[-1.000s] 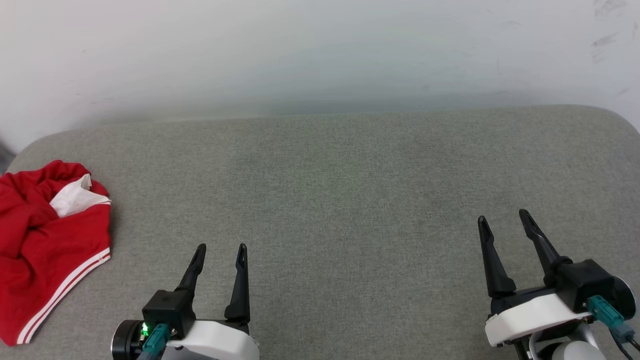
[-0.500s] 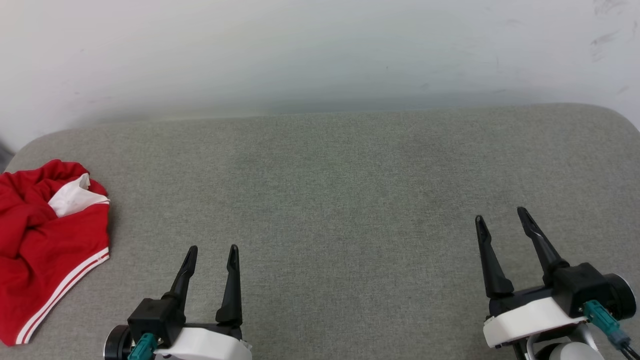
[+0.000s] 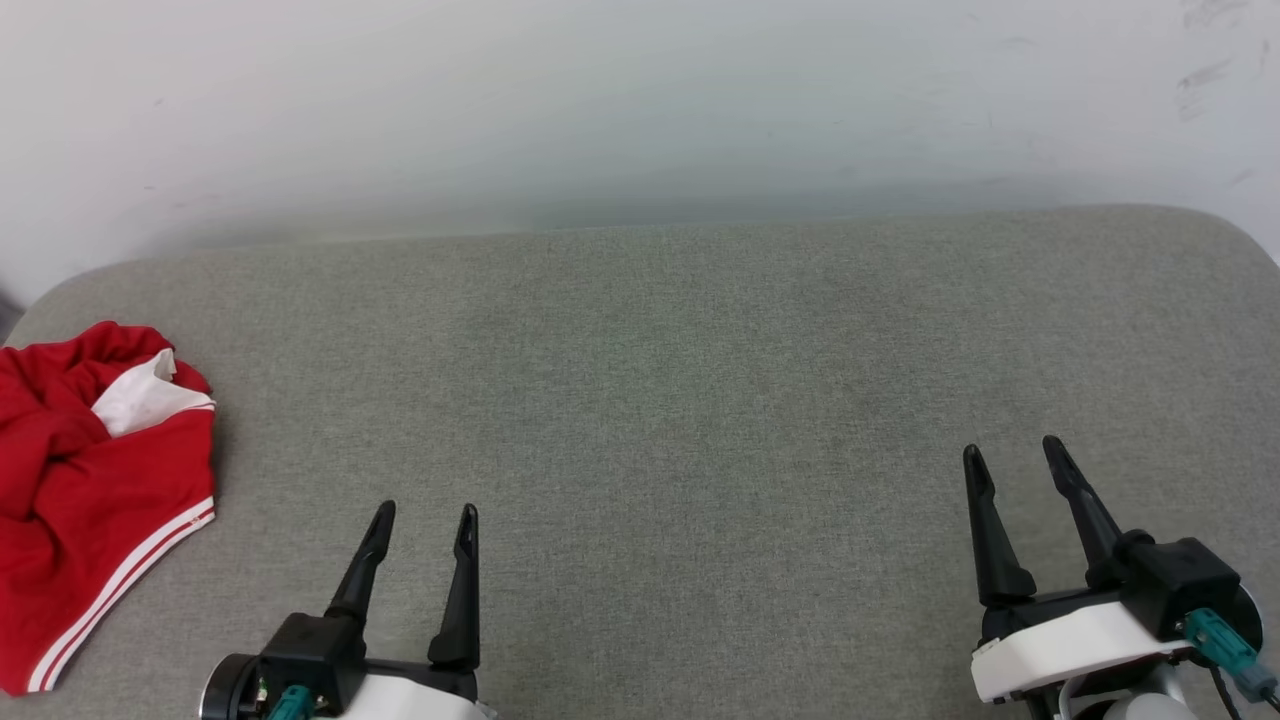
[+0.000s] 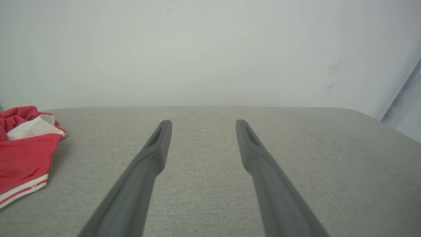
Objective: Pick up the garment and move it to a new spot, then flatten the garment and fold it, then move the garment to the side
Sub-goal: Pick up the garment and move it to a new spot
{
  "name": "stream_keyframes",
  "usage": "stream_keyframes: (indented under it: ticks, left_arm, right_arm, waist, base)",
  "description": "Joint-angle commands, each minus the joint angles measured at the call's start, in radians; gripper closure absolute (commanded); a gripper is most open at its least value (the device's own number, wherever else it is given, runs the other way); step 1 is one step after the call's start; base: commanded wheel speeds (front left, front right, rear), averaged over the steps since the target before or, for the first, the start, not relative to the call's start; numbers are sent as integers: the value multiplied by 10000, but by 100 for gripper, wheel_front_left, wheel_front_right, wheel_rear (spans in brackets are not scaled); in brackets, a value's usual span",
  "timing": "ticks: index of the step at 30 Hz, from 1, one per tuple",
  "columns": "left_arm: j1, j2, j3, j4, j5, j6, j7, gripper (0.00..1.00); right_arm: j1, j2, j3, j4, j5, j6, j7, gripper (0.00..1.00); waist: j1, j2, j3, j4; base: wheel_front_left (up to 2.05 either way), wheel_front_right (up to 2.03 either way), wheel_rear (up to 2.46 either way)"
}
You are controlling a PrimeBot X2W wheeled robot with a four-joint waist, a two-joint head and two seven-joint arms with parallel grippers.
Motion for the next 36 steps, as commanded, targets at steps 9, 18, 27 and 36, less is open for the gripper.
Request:
stream_keyframes:
  ticks: [9,18,27,36]
  left_arm:
    - [109,-19,-169,163,367,-149,-154,0]
    - [30,-20,-67,190,348,-185,-154,0]
    - [144,-19,254,122,335,-196,-154,0]
    - [354,-20,512,104,505,-327,-154,0]
  right_arm:
    - [-20,9,116,306,-335,-3,-151,0]
    - [67,9,309,247,-384,-3,-149,0]
    - [209,9,862,2,-464,-3,-149,0]
    - [384,9,1281,22,-504,-3,-149,0]
  waist:
    - [0,0,10,4]
    - [0,0,25,376]
    - [0,0,-111,1428]
    - [0,0,-309,2863]
  base:
    - [0,0,0]
    - [0,0,0]
    - [0,0,0]
    - [0,0,0]
